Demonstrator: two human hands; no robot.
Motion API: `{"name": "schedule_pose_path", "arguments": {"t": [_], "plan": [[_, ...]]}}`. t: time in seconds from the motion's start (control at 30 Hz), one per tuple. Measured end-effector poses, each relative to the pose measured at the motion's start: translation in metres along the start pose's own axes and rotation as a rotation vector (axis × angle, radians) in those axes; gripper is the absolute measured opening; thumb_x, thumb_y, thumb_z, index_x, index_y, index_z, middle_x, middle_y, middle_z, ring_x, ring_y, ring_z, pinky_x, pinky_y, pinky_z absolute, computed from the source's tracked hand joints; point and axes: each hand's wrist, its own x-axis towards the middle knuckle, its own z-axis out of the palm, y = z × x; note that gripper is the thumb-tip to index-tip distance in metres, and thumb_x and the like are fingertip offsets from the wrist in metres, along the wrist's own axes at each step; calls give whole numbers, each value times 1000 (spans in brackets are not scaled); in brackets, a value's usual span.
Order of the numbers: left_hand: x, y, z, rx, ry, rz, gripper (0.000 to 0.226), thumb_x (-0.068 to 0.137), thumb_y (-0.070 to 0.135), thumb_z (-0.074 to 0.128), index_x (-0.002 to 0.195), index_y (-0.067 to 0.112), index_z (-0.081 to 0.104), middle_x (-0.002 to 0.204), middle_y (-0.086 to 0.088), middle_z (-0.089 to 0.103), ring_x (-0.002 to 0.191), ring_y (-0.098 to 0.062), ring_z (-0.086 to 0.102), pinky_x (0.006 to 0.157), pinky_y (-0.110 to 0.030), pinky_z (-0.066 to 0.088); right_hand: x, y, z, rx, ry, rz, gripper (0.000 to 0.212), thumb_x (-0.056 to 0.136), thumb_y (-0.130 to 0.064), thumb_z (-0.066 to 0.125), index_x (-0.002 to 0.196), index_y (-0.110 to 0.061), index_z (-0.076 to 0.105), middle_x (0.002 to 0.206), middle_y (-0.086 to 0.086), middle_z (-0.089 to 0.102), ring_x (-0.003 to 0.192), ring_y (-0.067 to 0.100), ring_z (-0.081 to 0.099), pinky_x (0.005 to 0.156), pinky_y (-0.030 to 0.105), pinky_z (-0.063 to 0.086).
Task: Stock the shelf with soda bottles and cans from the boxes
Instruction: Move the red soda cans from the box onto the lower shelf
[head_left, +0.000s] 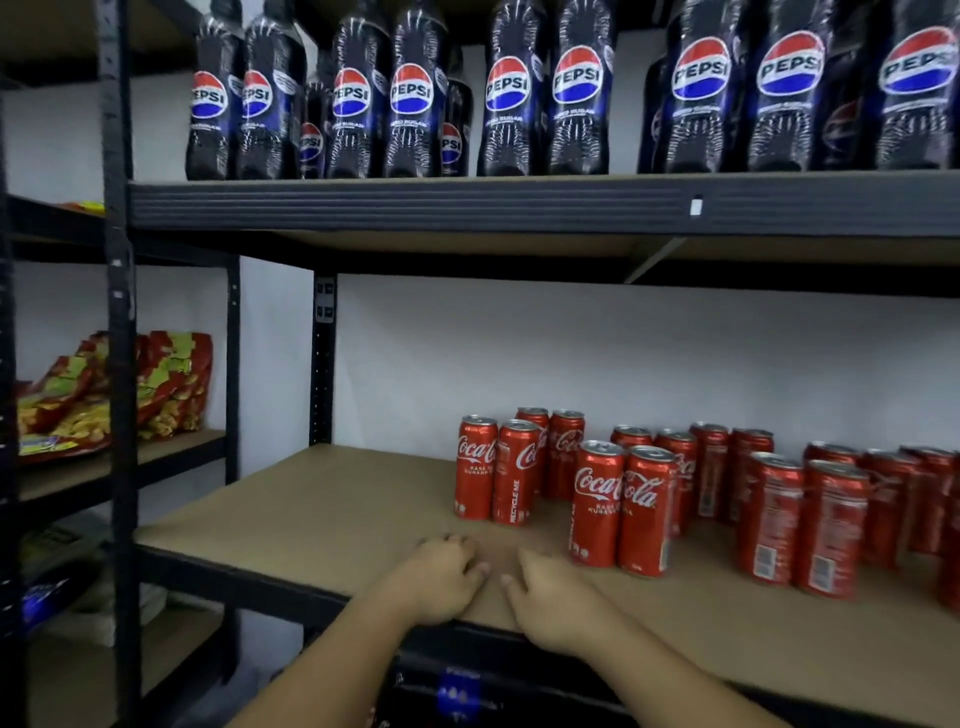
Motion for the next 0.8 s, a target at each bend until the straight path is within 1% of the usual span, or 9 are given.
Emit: {"name": "schedule_pose_path", "arguments": {"t": [0.1,0.2,0.3,0.47,0.5,0.57,0.63,0.67,0.8], "plan": [[-29,15,4,-16,15,40,46,108,40,38,136,7,54,144,-14,54,134,-30,47,112,-36,34,-42,5,-5,-43,-25,-87,41,107,-39,38,128,-8,55,138,15,55,129,31,48,107,32,34],[-62,32,9,1,49,87,45,109,39,37,138,9,54,144,-11,55,135,-27,47,112,-36,36,-81,12,-11,-83,-69,-134,48,108,-36,38,146,-7,45,156,14,40,148,28,30,121,32,22],[-97,53,11,33,67,125,47,108,38,40,144,11,50,149,-9,51,140,-25,42,114,-36,34,-117,18,-20,-80,-70,-152,55,108,-35,39,156,-10,33,164,9,30,153,22,22,124,34,16],[-142,80,22,-24,29,181,60,108,36,43,160,11,28,167,-3,25,155,-18,15,122,-26,12,-173,25,-27,-38,-117,-130,61,108,-39,40,161,-14,22,168,3,18,156,16,10,126,35,4],[-150,83,27,-52,10,179,60,107,35,44,160,12,27,167,-3,25,156,-18,15,123,-27,12,-184,27,-26,-29,-124,-122,62,108,-40,40,161,-14,22,168,2,18,156,15,10,125,35,4],[-167,91,36,-79,-3,178,54,106,37,46,154,13,40,159,-5,40,150,-24,32,120,-33,27,-207,31,-20,-18,-130,-103,61,107,-41,42,159,-14,27,166,3,25,154,18,17,125,35,10],[-185,98,47,-47,-14,187,43,105,38,48,139,13,51,143,-7,56,134,-30,50,105,-35,42,-229,37,-11,-11,-139,-84,60,106,-42,43,158,-15,31,164,2,30,152,18,24,124,35,17],[-191,101,53,-32,-32,193,42,105,38,49,138,13,51,142,-7,56,132,-30,51,103,-34,42,-238,40,-6,-11,-153,-70,60,106,-43,43,159,-17,30,164,1,31,152,18,26,123,35,20],[-218,114,79,-47,-135,190,57,105,39,49,155,15,39,156,-6,47,139,-25,46,111,-33,40,-272,50,19,17,-222,25,63,105,-45,45,160,-19,27,164,-2,31,151,19,29,122,34,27]]}}
